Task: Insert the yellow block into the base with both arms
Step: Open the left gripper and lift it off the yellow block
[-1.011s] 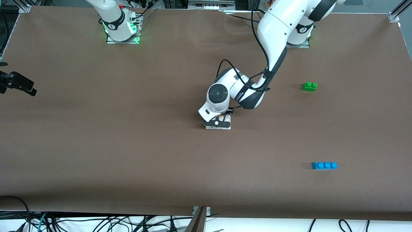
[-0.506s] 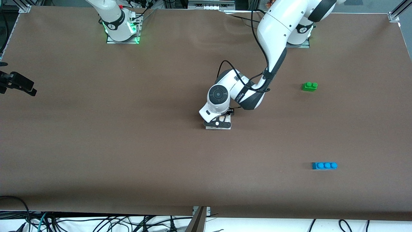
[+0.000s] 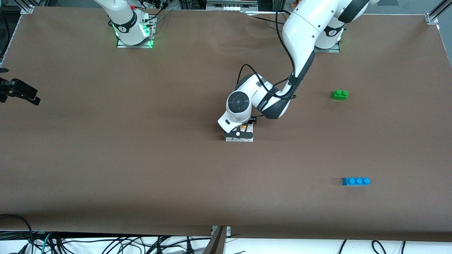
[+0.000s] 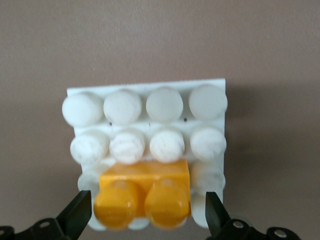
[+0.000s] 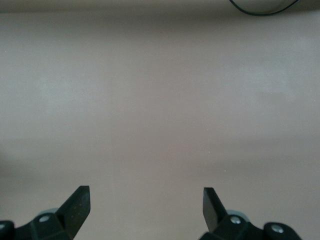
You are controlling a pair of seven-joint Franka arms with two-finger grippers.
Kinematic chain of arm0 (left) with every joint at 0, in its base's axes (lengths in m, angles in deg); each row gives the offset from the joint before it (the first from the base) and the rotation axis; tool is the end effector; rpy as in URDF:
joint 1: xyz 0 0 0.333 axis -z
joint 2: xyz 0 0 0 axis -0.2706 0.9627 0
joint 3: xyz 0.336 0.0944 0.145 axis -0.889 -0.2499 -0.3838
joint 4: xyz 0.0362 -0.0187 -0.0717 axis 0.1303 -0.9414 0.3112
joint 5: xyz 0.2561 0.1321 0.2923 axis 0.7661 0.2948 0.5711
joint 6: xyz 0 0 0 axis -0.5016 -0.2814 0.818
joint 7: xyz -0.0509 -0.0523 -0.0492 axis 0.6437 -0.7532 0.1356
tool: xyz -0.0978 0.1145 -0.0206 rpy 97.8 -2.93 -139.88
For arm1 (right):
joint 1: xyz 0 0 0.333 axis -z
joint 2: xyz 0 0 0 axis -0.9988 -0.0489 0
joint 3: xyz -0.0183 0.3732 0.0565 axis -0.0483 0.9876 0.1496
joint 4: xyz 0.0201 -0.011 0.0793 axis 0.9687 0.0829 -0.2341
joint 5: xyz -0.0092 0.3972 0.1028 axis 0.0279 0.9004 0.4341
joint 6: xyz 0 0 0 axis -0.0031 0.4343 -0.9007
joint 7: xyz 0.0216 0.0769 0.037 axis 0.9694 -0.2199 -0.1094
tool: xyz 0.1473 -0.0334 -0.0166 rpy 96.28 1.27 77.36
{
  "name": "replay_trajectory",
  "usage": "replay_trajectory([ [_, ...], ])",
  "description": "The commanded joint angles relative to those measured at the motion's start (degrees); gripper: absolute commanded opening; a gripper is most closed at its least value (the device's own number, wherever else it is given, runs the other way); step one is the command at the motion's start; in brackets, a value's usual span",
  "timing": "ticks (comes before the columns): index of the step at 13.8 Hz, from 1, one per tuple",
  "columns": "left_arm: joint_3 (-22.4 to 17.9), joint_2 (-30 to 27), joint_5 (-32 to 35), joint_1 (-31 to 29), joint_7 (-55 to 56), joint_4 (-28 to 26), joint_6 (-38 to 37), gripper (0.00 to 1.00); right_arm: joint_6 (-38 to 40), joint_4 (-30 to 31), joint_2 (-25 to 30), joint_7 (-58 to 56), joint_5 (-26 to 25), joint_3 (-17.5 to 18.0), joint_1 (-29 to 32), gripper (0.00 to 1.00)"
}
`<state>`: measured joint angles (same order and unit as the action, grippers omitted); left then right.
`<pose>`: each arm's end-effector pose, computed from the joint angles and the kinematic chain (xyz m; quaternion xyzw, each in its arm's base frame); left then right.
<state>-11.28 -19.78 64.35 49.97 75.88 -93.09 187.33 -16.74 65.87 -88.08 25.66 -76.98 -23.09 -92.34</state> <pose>0.5776 -0.5020 0.1864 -0.9953 0.0229 0.0921 0.0185 0.6245 -0.0429 0.6351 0.9988 -0.0303 0.0340 0.0205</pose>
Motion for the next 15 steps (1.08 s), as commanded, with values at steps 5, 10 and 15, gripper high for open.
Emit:
replay_trajectory([
  [5, 0.4, -2.2, 0.5, 0.1, 2.6, -0.6, -3.7, 1.0, 0.4, 0.3, 0.4, 0.0, -0.3, 0.5, 0.5, 1.0],
  [10, 0.4, -10.5, 0.4, -2.2, 2.2, -0.3, -10.7, 1.0, 0.4, 0.3, 0.4, 0.0, -0.3, 0.5, 0.5, 1.0],
  [15, -0.4, -20.9, 1.1, -8.3, 1.5, 0.1, -19.2, 1.0, 0.4, 0.3, 0.4, 0.1, -0.3, 0.5, 0.5, 1.0],
])
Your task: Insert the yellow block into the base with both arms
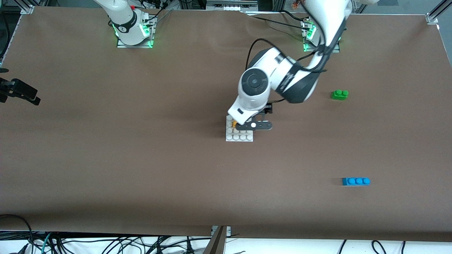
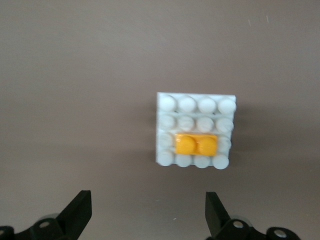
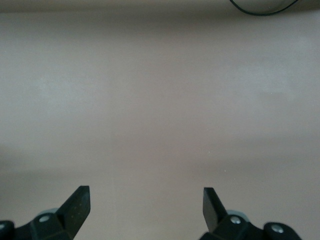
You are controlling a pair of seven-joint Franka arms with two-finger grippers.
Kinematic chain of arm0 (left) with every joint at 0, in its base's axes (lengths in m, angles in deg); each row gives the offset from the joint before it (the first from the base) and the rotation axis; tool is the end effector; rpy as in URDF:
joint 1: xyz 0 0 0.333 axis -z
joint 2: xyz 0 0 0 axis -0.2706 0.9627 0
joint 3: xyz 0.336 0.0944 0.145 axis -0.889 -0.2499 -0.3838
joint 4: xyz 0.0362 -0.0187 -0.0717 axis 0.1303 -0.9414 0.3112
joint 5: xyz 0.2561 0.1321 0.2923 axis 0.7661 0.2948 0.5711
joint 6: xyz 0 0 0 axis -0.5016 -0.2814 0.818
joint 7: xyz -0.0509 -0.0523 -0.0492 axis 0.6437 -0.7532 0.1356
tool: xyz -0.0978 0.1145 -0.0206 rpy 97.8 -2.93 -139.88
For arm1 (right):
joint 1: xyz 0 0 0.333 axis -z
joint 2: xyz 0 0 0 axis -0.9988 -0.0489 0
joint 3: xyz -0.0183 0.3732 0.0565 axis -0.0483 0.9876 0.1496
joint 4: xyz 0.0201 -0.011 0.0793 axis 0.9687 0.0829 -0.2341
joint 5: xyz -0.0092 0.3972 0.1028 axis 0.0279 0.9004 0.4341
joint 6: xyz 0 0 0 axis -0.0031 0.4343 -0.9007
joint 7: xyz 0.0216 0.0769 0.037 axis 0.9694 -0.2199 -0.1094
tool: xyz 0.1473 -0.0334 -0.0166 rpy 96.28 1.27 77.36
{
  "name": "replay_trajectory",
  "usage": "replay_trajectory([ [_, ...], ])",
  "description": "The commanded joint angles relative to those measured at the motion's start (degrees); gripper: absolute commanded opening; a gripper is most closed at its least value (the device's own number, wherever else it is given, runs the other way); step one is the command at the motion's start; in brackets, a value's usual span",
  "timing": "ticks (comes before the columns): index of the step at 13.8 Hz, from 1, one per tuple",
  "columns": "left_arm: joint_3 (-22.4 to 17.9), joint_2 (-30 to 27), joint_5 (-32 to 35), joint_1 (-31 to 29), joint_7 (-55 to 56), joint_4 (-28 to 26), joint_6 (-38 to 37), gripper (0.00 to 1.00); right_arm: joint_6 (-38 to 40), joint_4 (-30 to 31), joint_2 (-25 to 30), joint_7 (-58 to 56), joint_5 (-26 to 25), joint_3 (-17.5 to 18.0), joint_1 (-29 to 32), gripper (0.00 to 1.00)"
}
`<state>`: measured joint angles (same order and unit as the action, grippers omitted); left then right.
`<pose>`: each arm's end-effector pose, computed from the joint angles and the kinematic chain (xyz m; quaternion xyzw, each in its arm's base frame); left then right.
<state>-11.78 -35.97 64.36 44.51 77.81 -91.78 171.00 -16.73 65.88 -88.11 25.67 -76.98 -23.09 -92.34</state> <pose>0.6039 -0.4230 0.3906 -0.9963 -0.0370 0.0731 0.0262 0.6246 -0.0428 0.6346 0.9988 -0.0303 0.0335 0.0205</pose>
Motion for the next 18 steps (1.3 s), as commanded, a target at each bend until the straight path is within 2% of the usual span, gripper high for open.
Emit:
replay_trajectory([
  [1, 0.1, -6.7, 0.8, -5.5, -1.7, -1.0, -4.1, 1.0, 0.4, 0.3, 0.5, 0.0, -0.3, 0.5, 0.5, 1.0],
  [7, -0.3, -16.9, 0.5, -14.9, -15.3, -0.8, -14.5, 1.0, 0.4, 0.2, -0.1, -0.5, -0.4, 0.5, 0.5, 1.0],
  [10, -0.4, -21.5, 0.0, -21.1, -27.6, -2.4, -15.7, 1.0, 0.3, 0.2, -0.1, -0.5, -0.4, 0.5, 0.4, 1.0],
  [13, -4.1, -27.1, -0.4, -23.4, -35.0, -9.3, -14.2, 1.0, 0.2, 0.2, -0.2, -0.6, -0.4, 0.5, 0.4, 1.0],
  [16, -5.6, -31.4, -1.2, -23.7, -40.0, -18.8, -6.4, 1.0, 0.2, 0.2, -0.2, -0.6, -0.4, 0.5, 0.3, 1.0],
  [18, -5.6, -31.5, -2.5, -24.9, -40.2, -19.2, -6.5, 1.0, 0.2, 0.2, -0.2, -0.6, -0.5, 0.7, 0.3, 1.0],
])
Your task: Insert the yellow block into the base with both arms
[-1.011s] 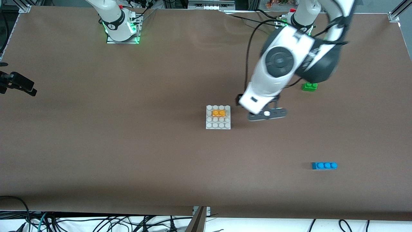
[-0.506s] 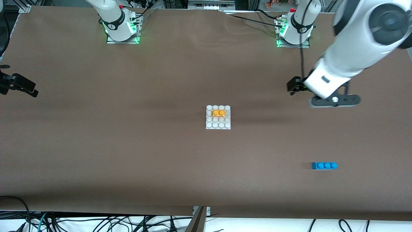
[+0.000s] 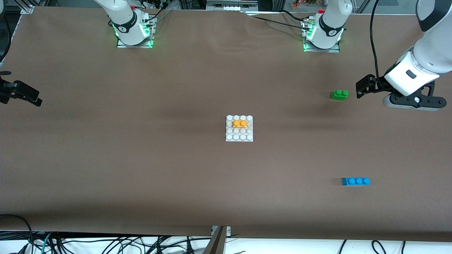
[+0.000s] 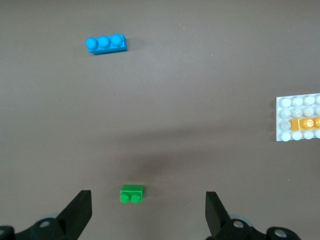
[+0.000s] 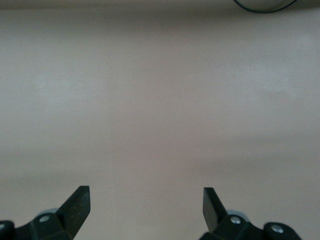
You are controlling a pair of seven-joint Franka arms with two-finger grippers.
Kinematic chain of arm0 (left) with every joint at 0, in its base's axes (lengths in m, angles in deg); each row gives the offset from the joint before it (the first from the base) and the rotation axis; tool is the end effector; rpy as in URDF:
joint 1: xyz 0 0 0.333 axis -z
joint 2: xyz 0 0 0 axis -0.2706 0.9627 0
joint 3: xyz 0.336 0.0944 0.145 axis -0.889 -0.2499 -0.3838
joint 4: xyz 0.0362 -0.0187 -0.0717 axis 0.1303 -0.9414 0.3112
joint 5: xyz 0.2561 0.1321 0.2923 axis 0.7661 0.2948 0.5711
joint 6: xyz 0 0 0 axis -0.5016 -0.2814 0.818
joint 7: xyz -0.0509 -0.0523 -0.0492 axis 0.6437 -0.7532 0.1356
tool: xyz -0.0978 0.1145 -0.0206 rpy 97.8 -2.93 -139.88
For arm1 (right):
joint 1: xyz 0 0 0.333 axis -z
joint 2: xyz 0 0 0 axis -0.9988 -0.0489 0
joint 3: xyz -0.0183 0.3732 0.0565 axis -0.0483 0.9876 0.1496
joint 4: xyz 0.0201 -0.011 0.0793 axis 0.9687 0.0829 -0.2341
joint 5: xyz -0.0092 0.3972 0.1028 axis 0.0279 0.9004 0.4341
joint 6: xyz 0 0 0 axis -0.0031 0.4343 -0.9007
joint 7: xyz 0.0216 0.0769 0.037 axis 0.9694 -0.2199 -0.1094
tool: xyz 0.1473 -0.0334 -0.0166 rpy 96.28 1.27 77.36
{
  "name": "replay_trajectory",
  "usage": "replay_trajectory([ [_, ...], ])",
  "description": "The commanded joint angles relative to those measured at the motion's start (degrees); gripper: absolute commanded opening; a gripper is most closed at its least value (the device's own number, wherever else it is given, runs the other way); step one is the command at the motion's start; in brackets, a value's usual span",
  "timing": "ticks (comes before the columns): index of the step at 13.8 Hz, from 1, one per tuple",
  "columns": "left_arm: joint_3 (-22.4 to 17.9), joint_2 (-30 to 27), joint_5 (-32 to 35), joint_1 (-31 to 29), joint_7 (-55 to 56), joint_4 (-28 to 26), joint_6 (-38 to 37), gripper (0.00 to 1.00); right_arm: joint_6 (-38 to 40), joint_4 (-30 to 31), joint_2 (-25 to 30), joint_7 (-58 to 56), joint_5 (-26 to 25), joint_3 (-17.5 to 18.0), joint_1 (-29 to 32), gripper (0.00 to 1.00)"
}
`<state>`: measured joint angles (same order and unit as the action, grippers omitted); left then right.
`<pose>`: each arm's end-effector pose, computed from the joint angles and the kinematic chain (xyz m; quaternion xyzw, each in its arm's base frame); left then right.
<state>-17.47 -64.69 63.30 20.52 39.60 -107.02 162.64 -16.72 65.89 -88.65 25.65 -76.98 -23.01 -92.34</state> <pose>0.5834 -0.0708 0.5848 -0.9986 0.0417 0.0312 0.0043 0.6275 -0.0418 0.6287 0.9989 -0.0294 0.0287 0.0210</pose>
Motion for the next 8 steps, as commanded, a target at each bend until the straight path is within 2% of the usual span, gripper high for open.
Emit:
replay_trajectory([
  [1, 0.1, -2.7, -1.5, -1.0, -2.0, -4.0, 1.8, 1.0, 0.2, 0.2, 0.3, -0.6, -0.5, 0.5, 0.3, 1.0],
  [8, 0.5, -2.7, -1.5, -2.3, -1.8, -3.8, 1.4, 1.0, 0.3, 0.2, 0.1, -0.7, -0.4, 0.6, 0.2, 1.0],
])
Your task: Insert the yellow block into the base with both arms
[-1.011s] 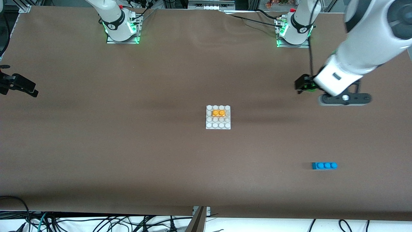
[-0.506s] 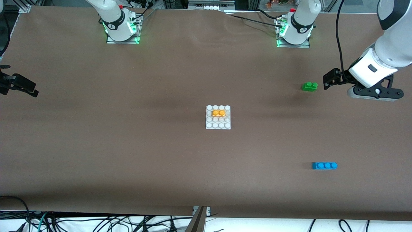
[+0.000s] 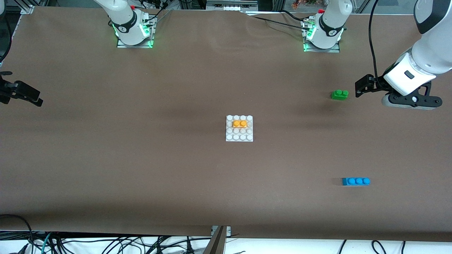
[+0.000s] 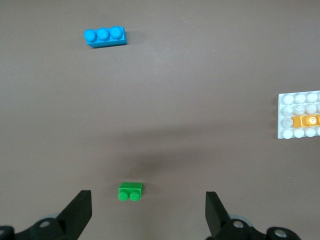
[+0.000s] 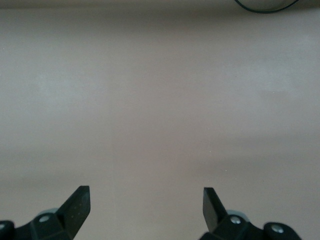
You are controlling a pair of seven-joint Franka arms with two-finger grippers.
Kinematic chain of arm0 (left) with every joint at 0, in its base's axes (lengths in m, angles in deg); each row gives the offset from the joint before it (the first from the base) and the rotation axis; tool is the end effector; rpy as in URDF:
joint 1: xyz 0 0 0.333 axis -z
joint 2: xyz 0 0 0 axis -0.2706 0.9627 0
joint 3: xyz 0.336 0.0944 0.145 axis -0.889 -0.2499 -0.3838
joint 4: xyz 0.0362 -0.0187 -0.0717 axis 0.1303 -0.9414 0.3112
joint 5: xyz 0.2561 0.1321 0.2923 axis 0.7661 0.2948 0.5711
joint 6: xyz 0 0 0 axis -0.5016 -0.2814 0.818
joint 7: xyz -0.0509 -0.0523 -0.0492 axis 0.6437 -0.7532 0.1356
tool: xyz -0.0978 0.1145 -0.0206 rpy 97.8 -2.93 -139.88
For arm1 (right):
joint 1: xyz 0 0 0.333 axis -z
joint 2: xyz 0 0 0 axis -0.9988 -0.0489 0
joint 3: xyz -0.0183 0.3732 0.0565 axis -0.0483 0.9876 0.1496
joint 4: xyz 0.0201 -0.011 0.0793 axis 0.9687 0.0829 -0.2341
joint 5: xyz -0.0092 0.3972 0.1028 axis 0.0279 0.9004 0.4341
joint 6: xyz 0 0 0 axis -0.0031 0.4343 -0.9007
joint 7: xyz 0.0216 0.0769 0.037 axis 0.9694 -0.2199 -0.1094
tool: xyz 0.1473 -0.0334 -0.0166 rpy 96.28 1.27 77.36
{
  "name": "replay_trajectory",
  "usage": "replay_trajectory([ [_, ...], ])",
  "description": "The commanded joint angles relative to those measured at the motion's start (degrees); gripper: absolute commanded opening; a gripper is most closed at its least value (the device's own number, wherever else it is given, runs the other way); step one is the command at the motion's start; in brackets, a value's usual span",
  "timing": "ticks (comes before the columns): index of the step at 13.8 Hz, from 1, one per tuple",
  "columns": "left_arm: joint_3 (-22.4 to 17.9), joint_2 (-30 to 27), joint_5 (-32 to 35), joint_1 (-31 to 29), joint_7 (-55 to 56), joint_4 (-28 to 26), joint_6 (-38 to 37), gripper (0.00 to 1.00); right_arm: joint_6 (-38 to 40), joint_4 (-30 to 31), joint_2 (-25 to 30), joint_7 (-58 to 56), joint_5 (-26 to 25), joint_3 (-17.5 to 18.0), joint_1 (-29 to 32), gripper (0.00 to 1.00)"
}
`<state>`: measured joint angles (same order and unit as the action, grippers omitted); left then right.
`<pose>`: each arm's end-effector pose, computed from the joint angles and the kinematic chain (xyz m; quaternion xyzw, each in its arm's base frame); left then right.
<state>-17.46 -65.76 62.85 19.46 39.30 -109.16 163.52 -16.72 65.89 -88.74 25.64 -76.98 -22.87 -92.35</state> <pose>0.5776 -0.0608 0.5787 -0.9988 0.0348 0.0331 0.0005 0.6280 -0.0402 0.6277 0.9990 -0.0280 0.0279 0.0209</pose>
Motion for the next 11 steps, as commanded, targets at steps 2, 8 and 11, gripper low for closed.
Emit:
replay_trajectory([
  [2, 0.8, -1.6, -1.1, -1.9, -1.5, -1.5, 0.5, 1.0, 0.3, 0.2, 0.2, -0.6, -0.4, 0.5, 0.2, 1.0],
  [8, 1.3, -1.1, -1.0, -2.4, -1.5, -1.1, 0.6, 1.0, 0.4, 0.2, 0.2, -0.6, -0.3, 0.5, 0.2, 1.0],
  [11, 1.3, -1.2, -1.0, -2.7, -1.0, -1.1, 0.6, 1.0, 0.4, 0.2, 0.2, -0.7, -0.3, 0.5, 0.2, 1.0],
])
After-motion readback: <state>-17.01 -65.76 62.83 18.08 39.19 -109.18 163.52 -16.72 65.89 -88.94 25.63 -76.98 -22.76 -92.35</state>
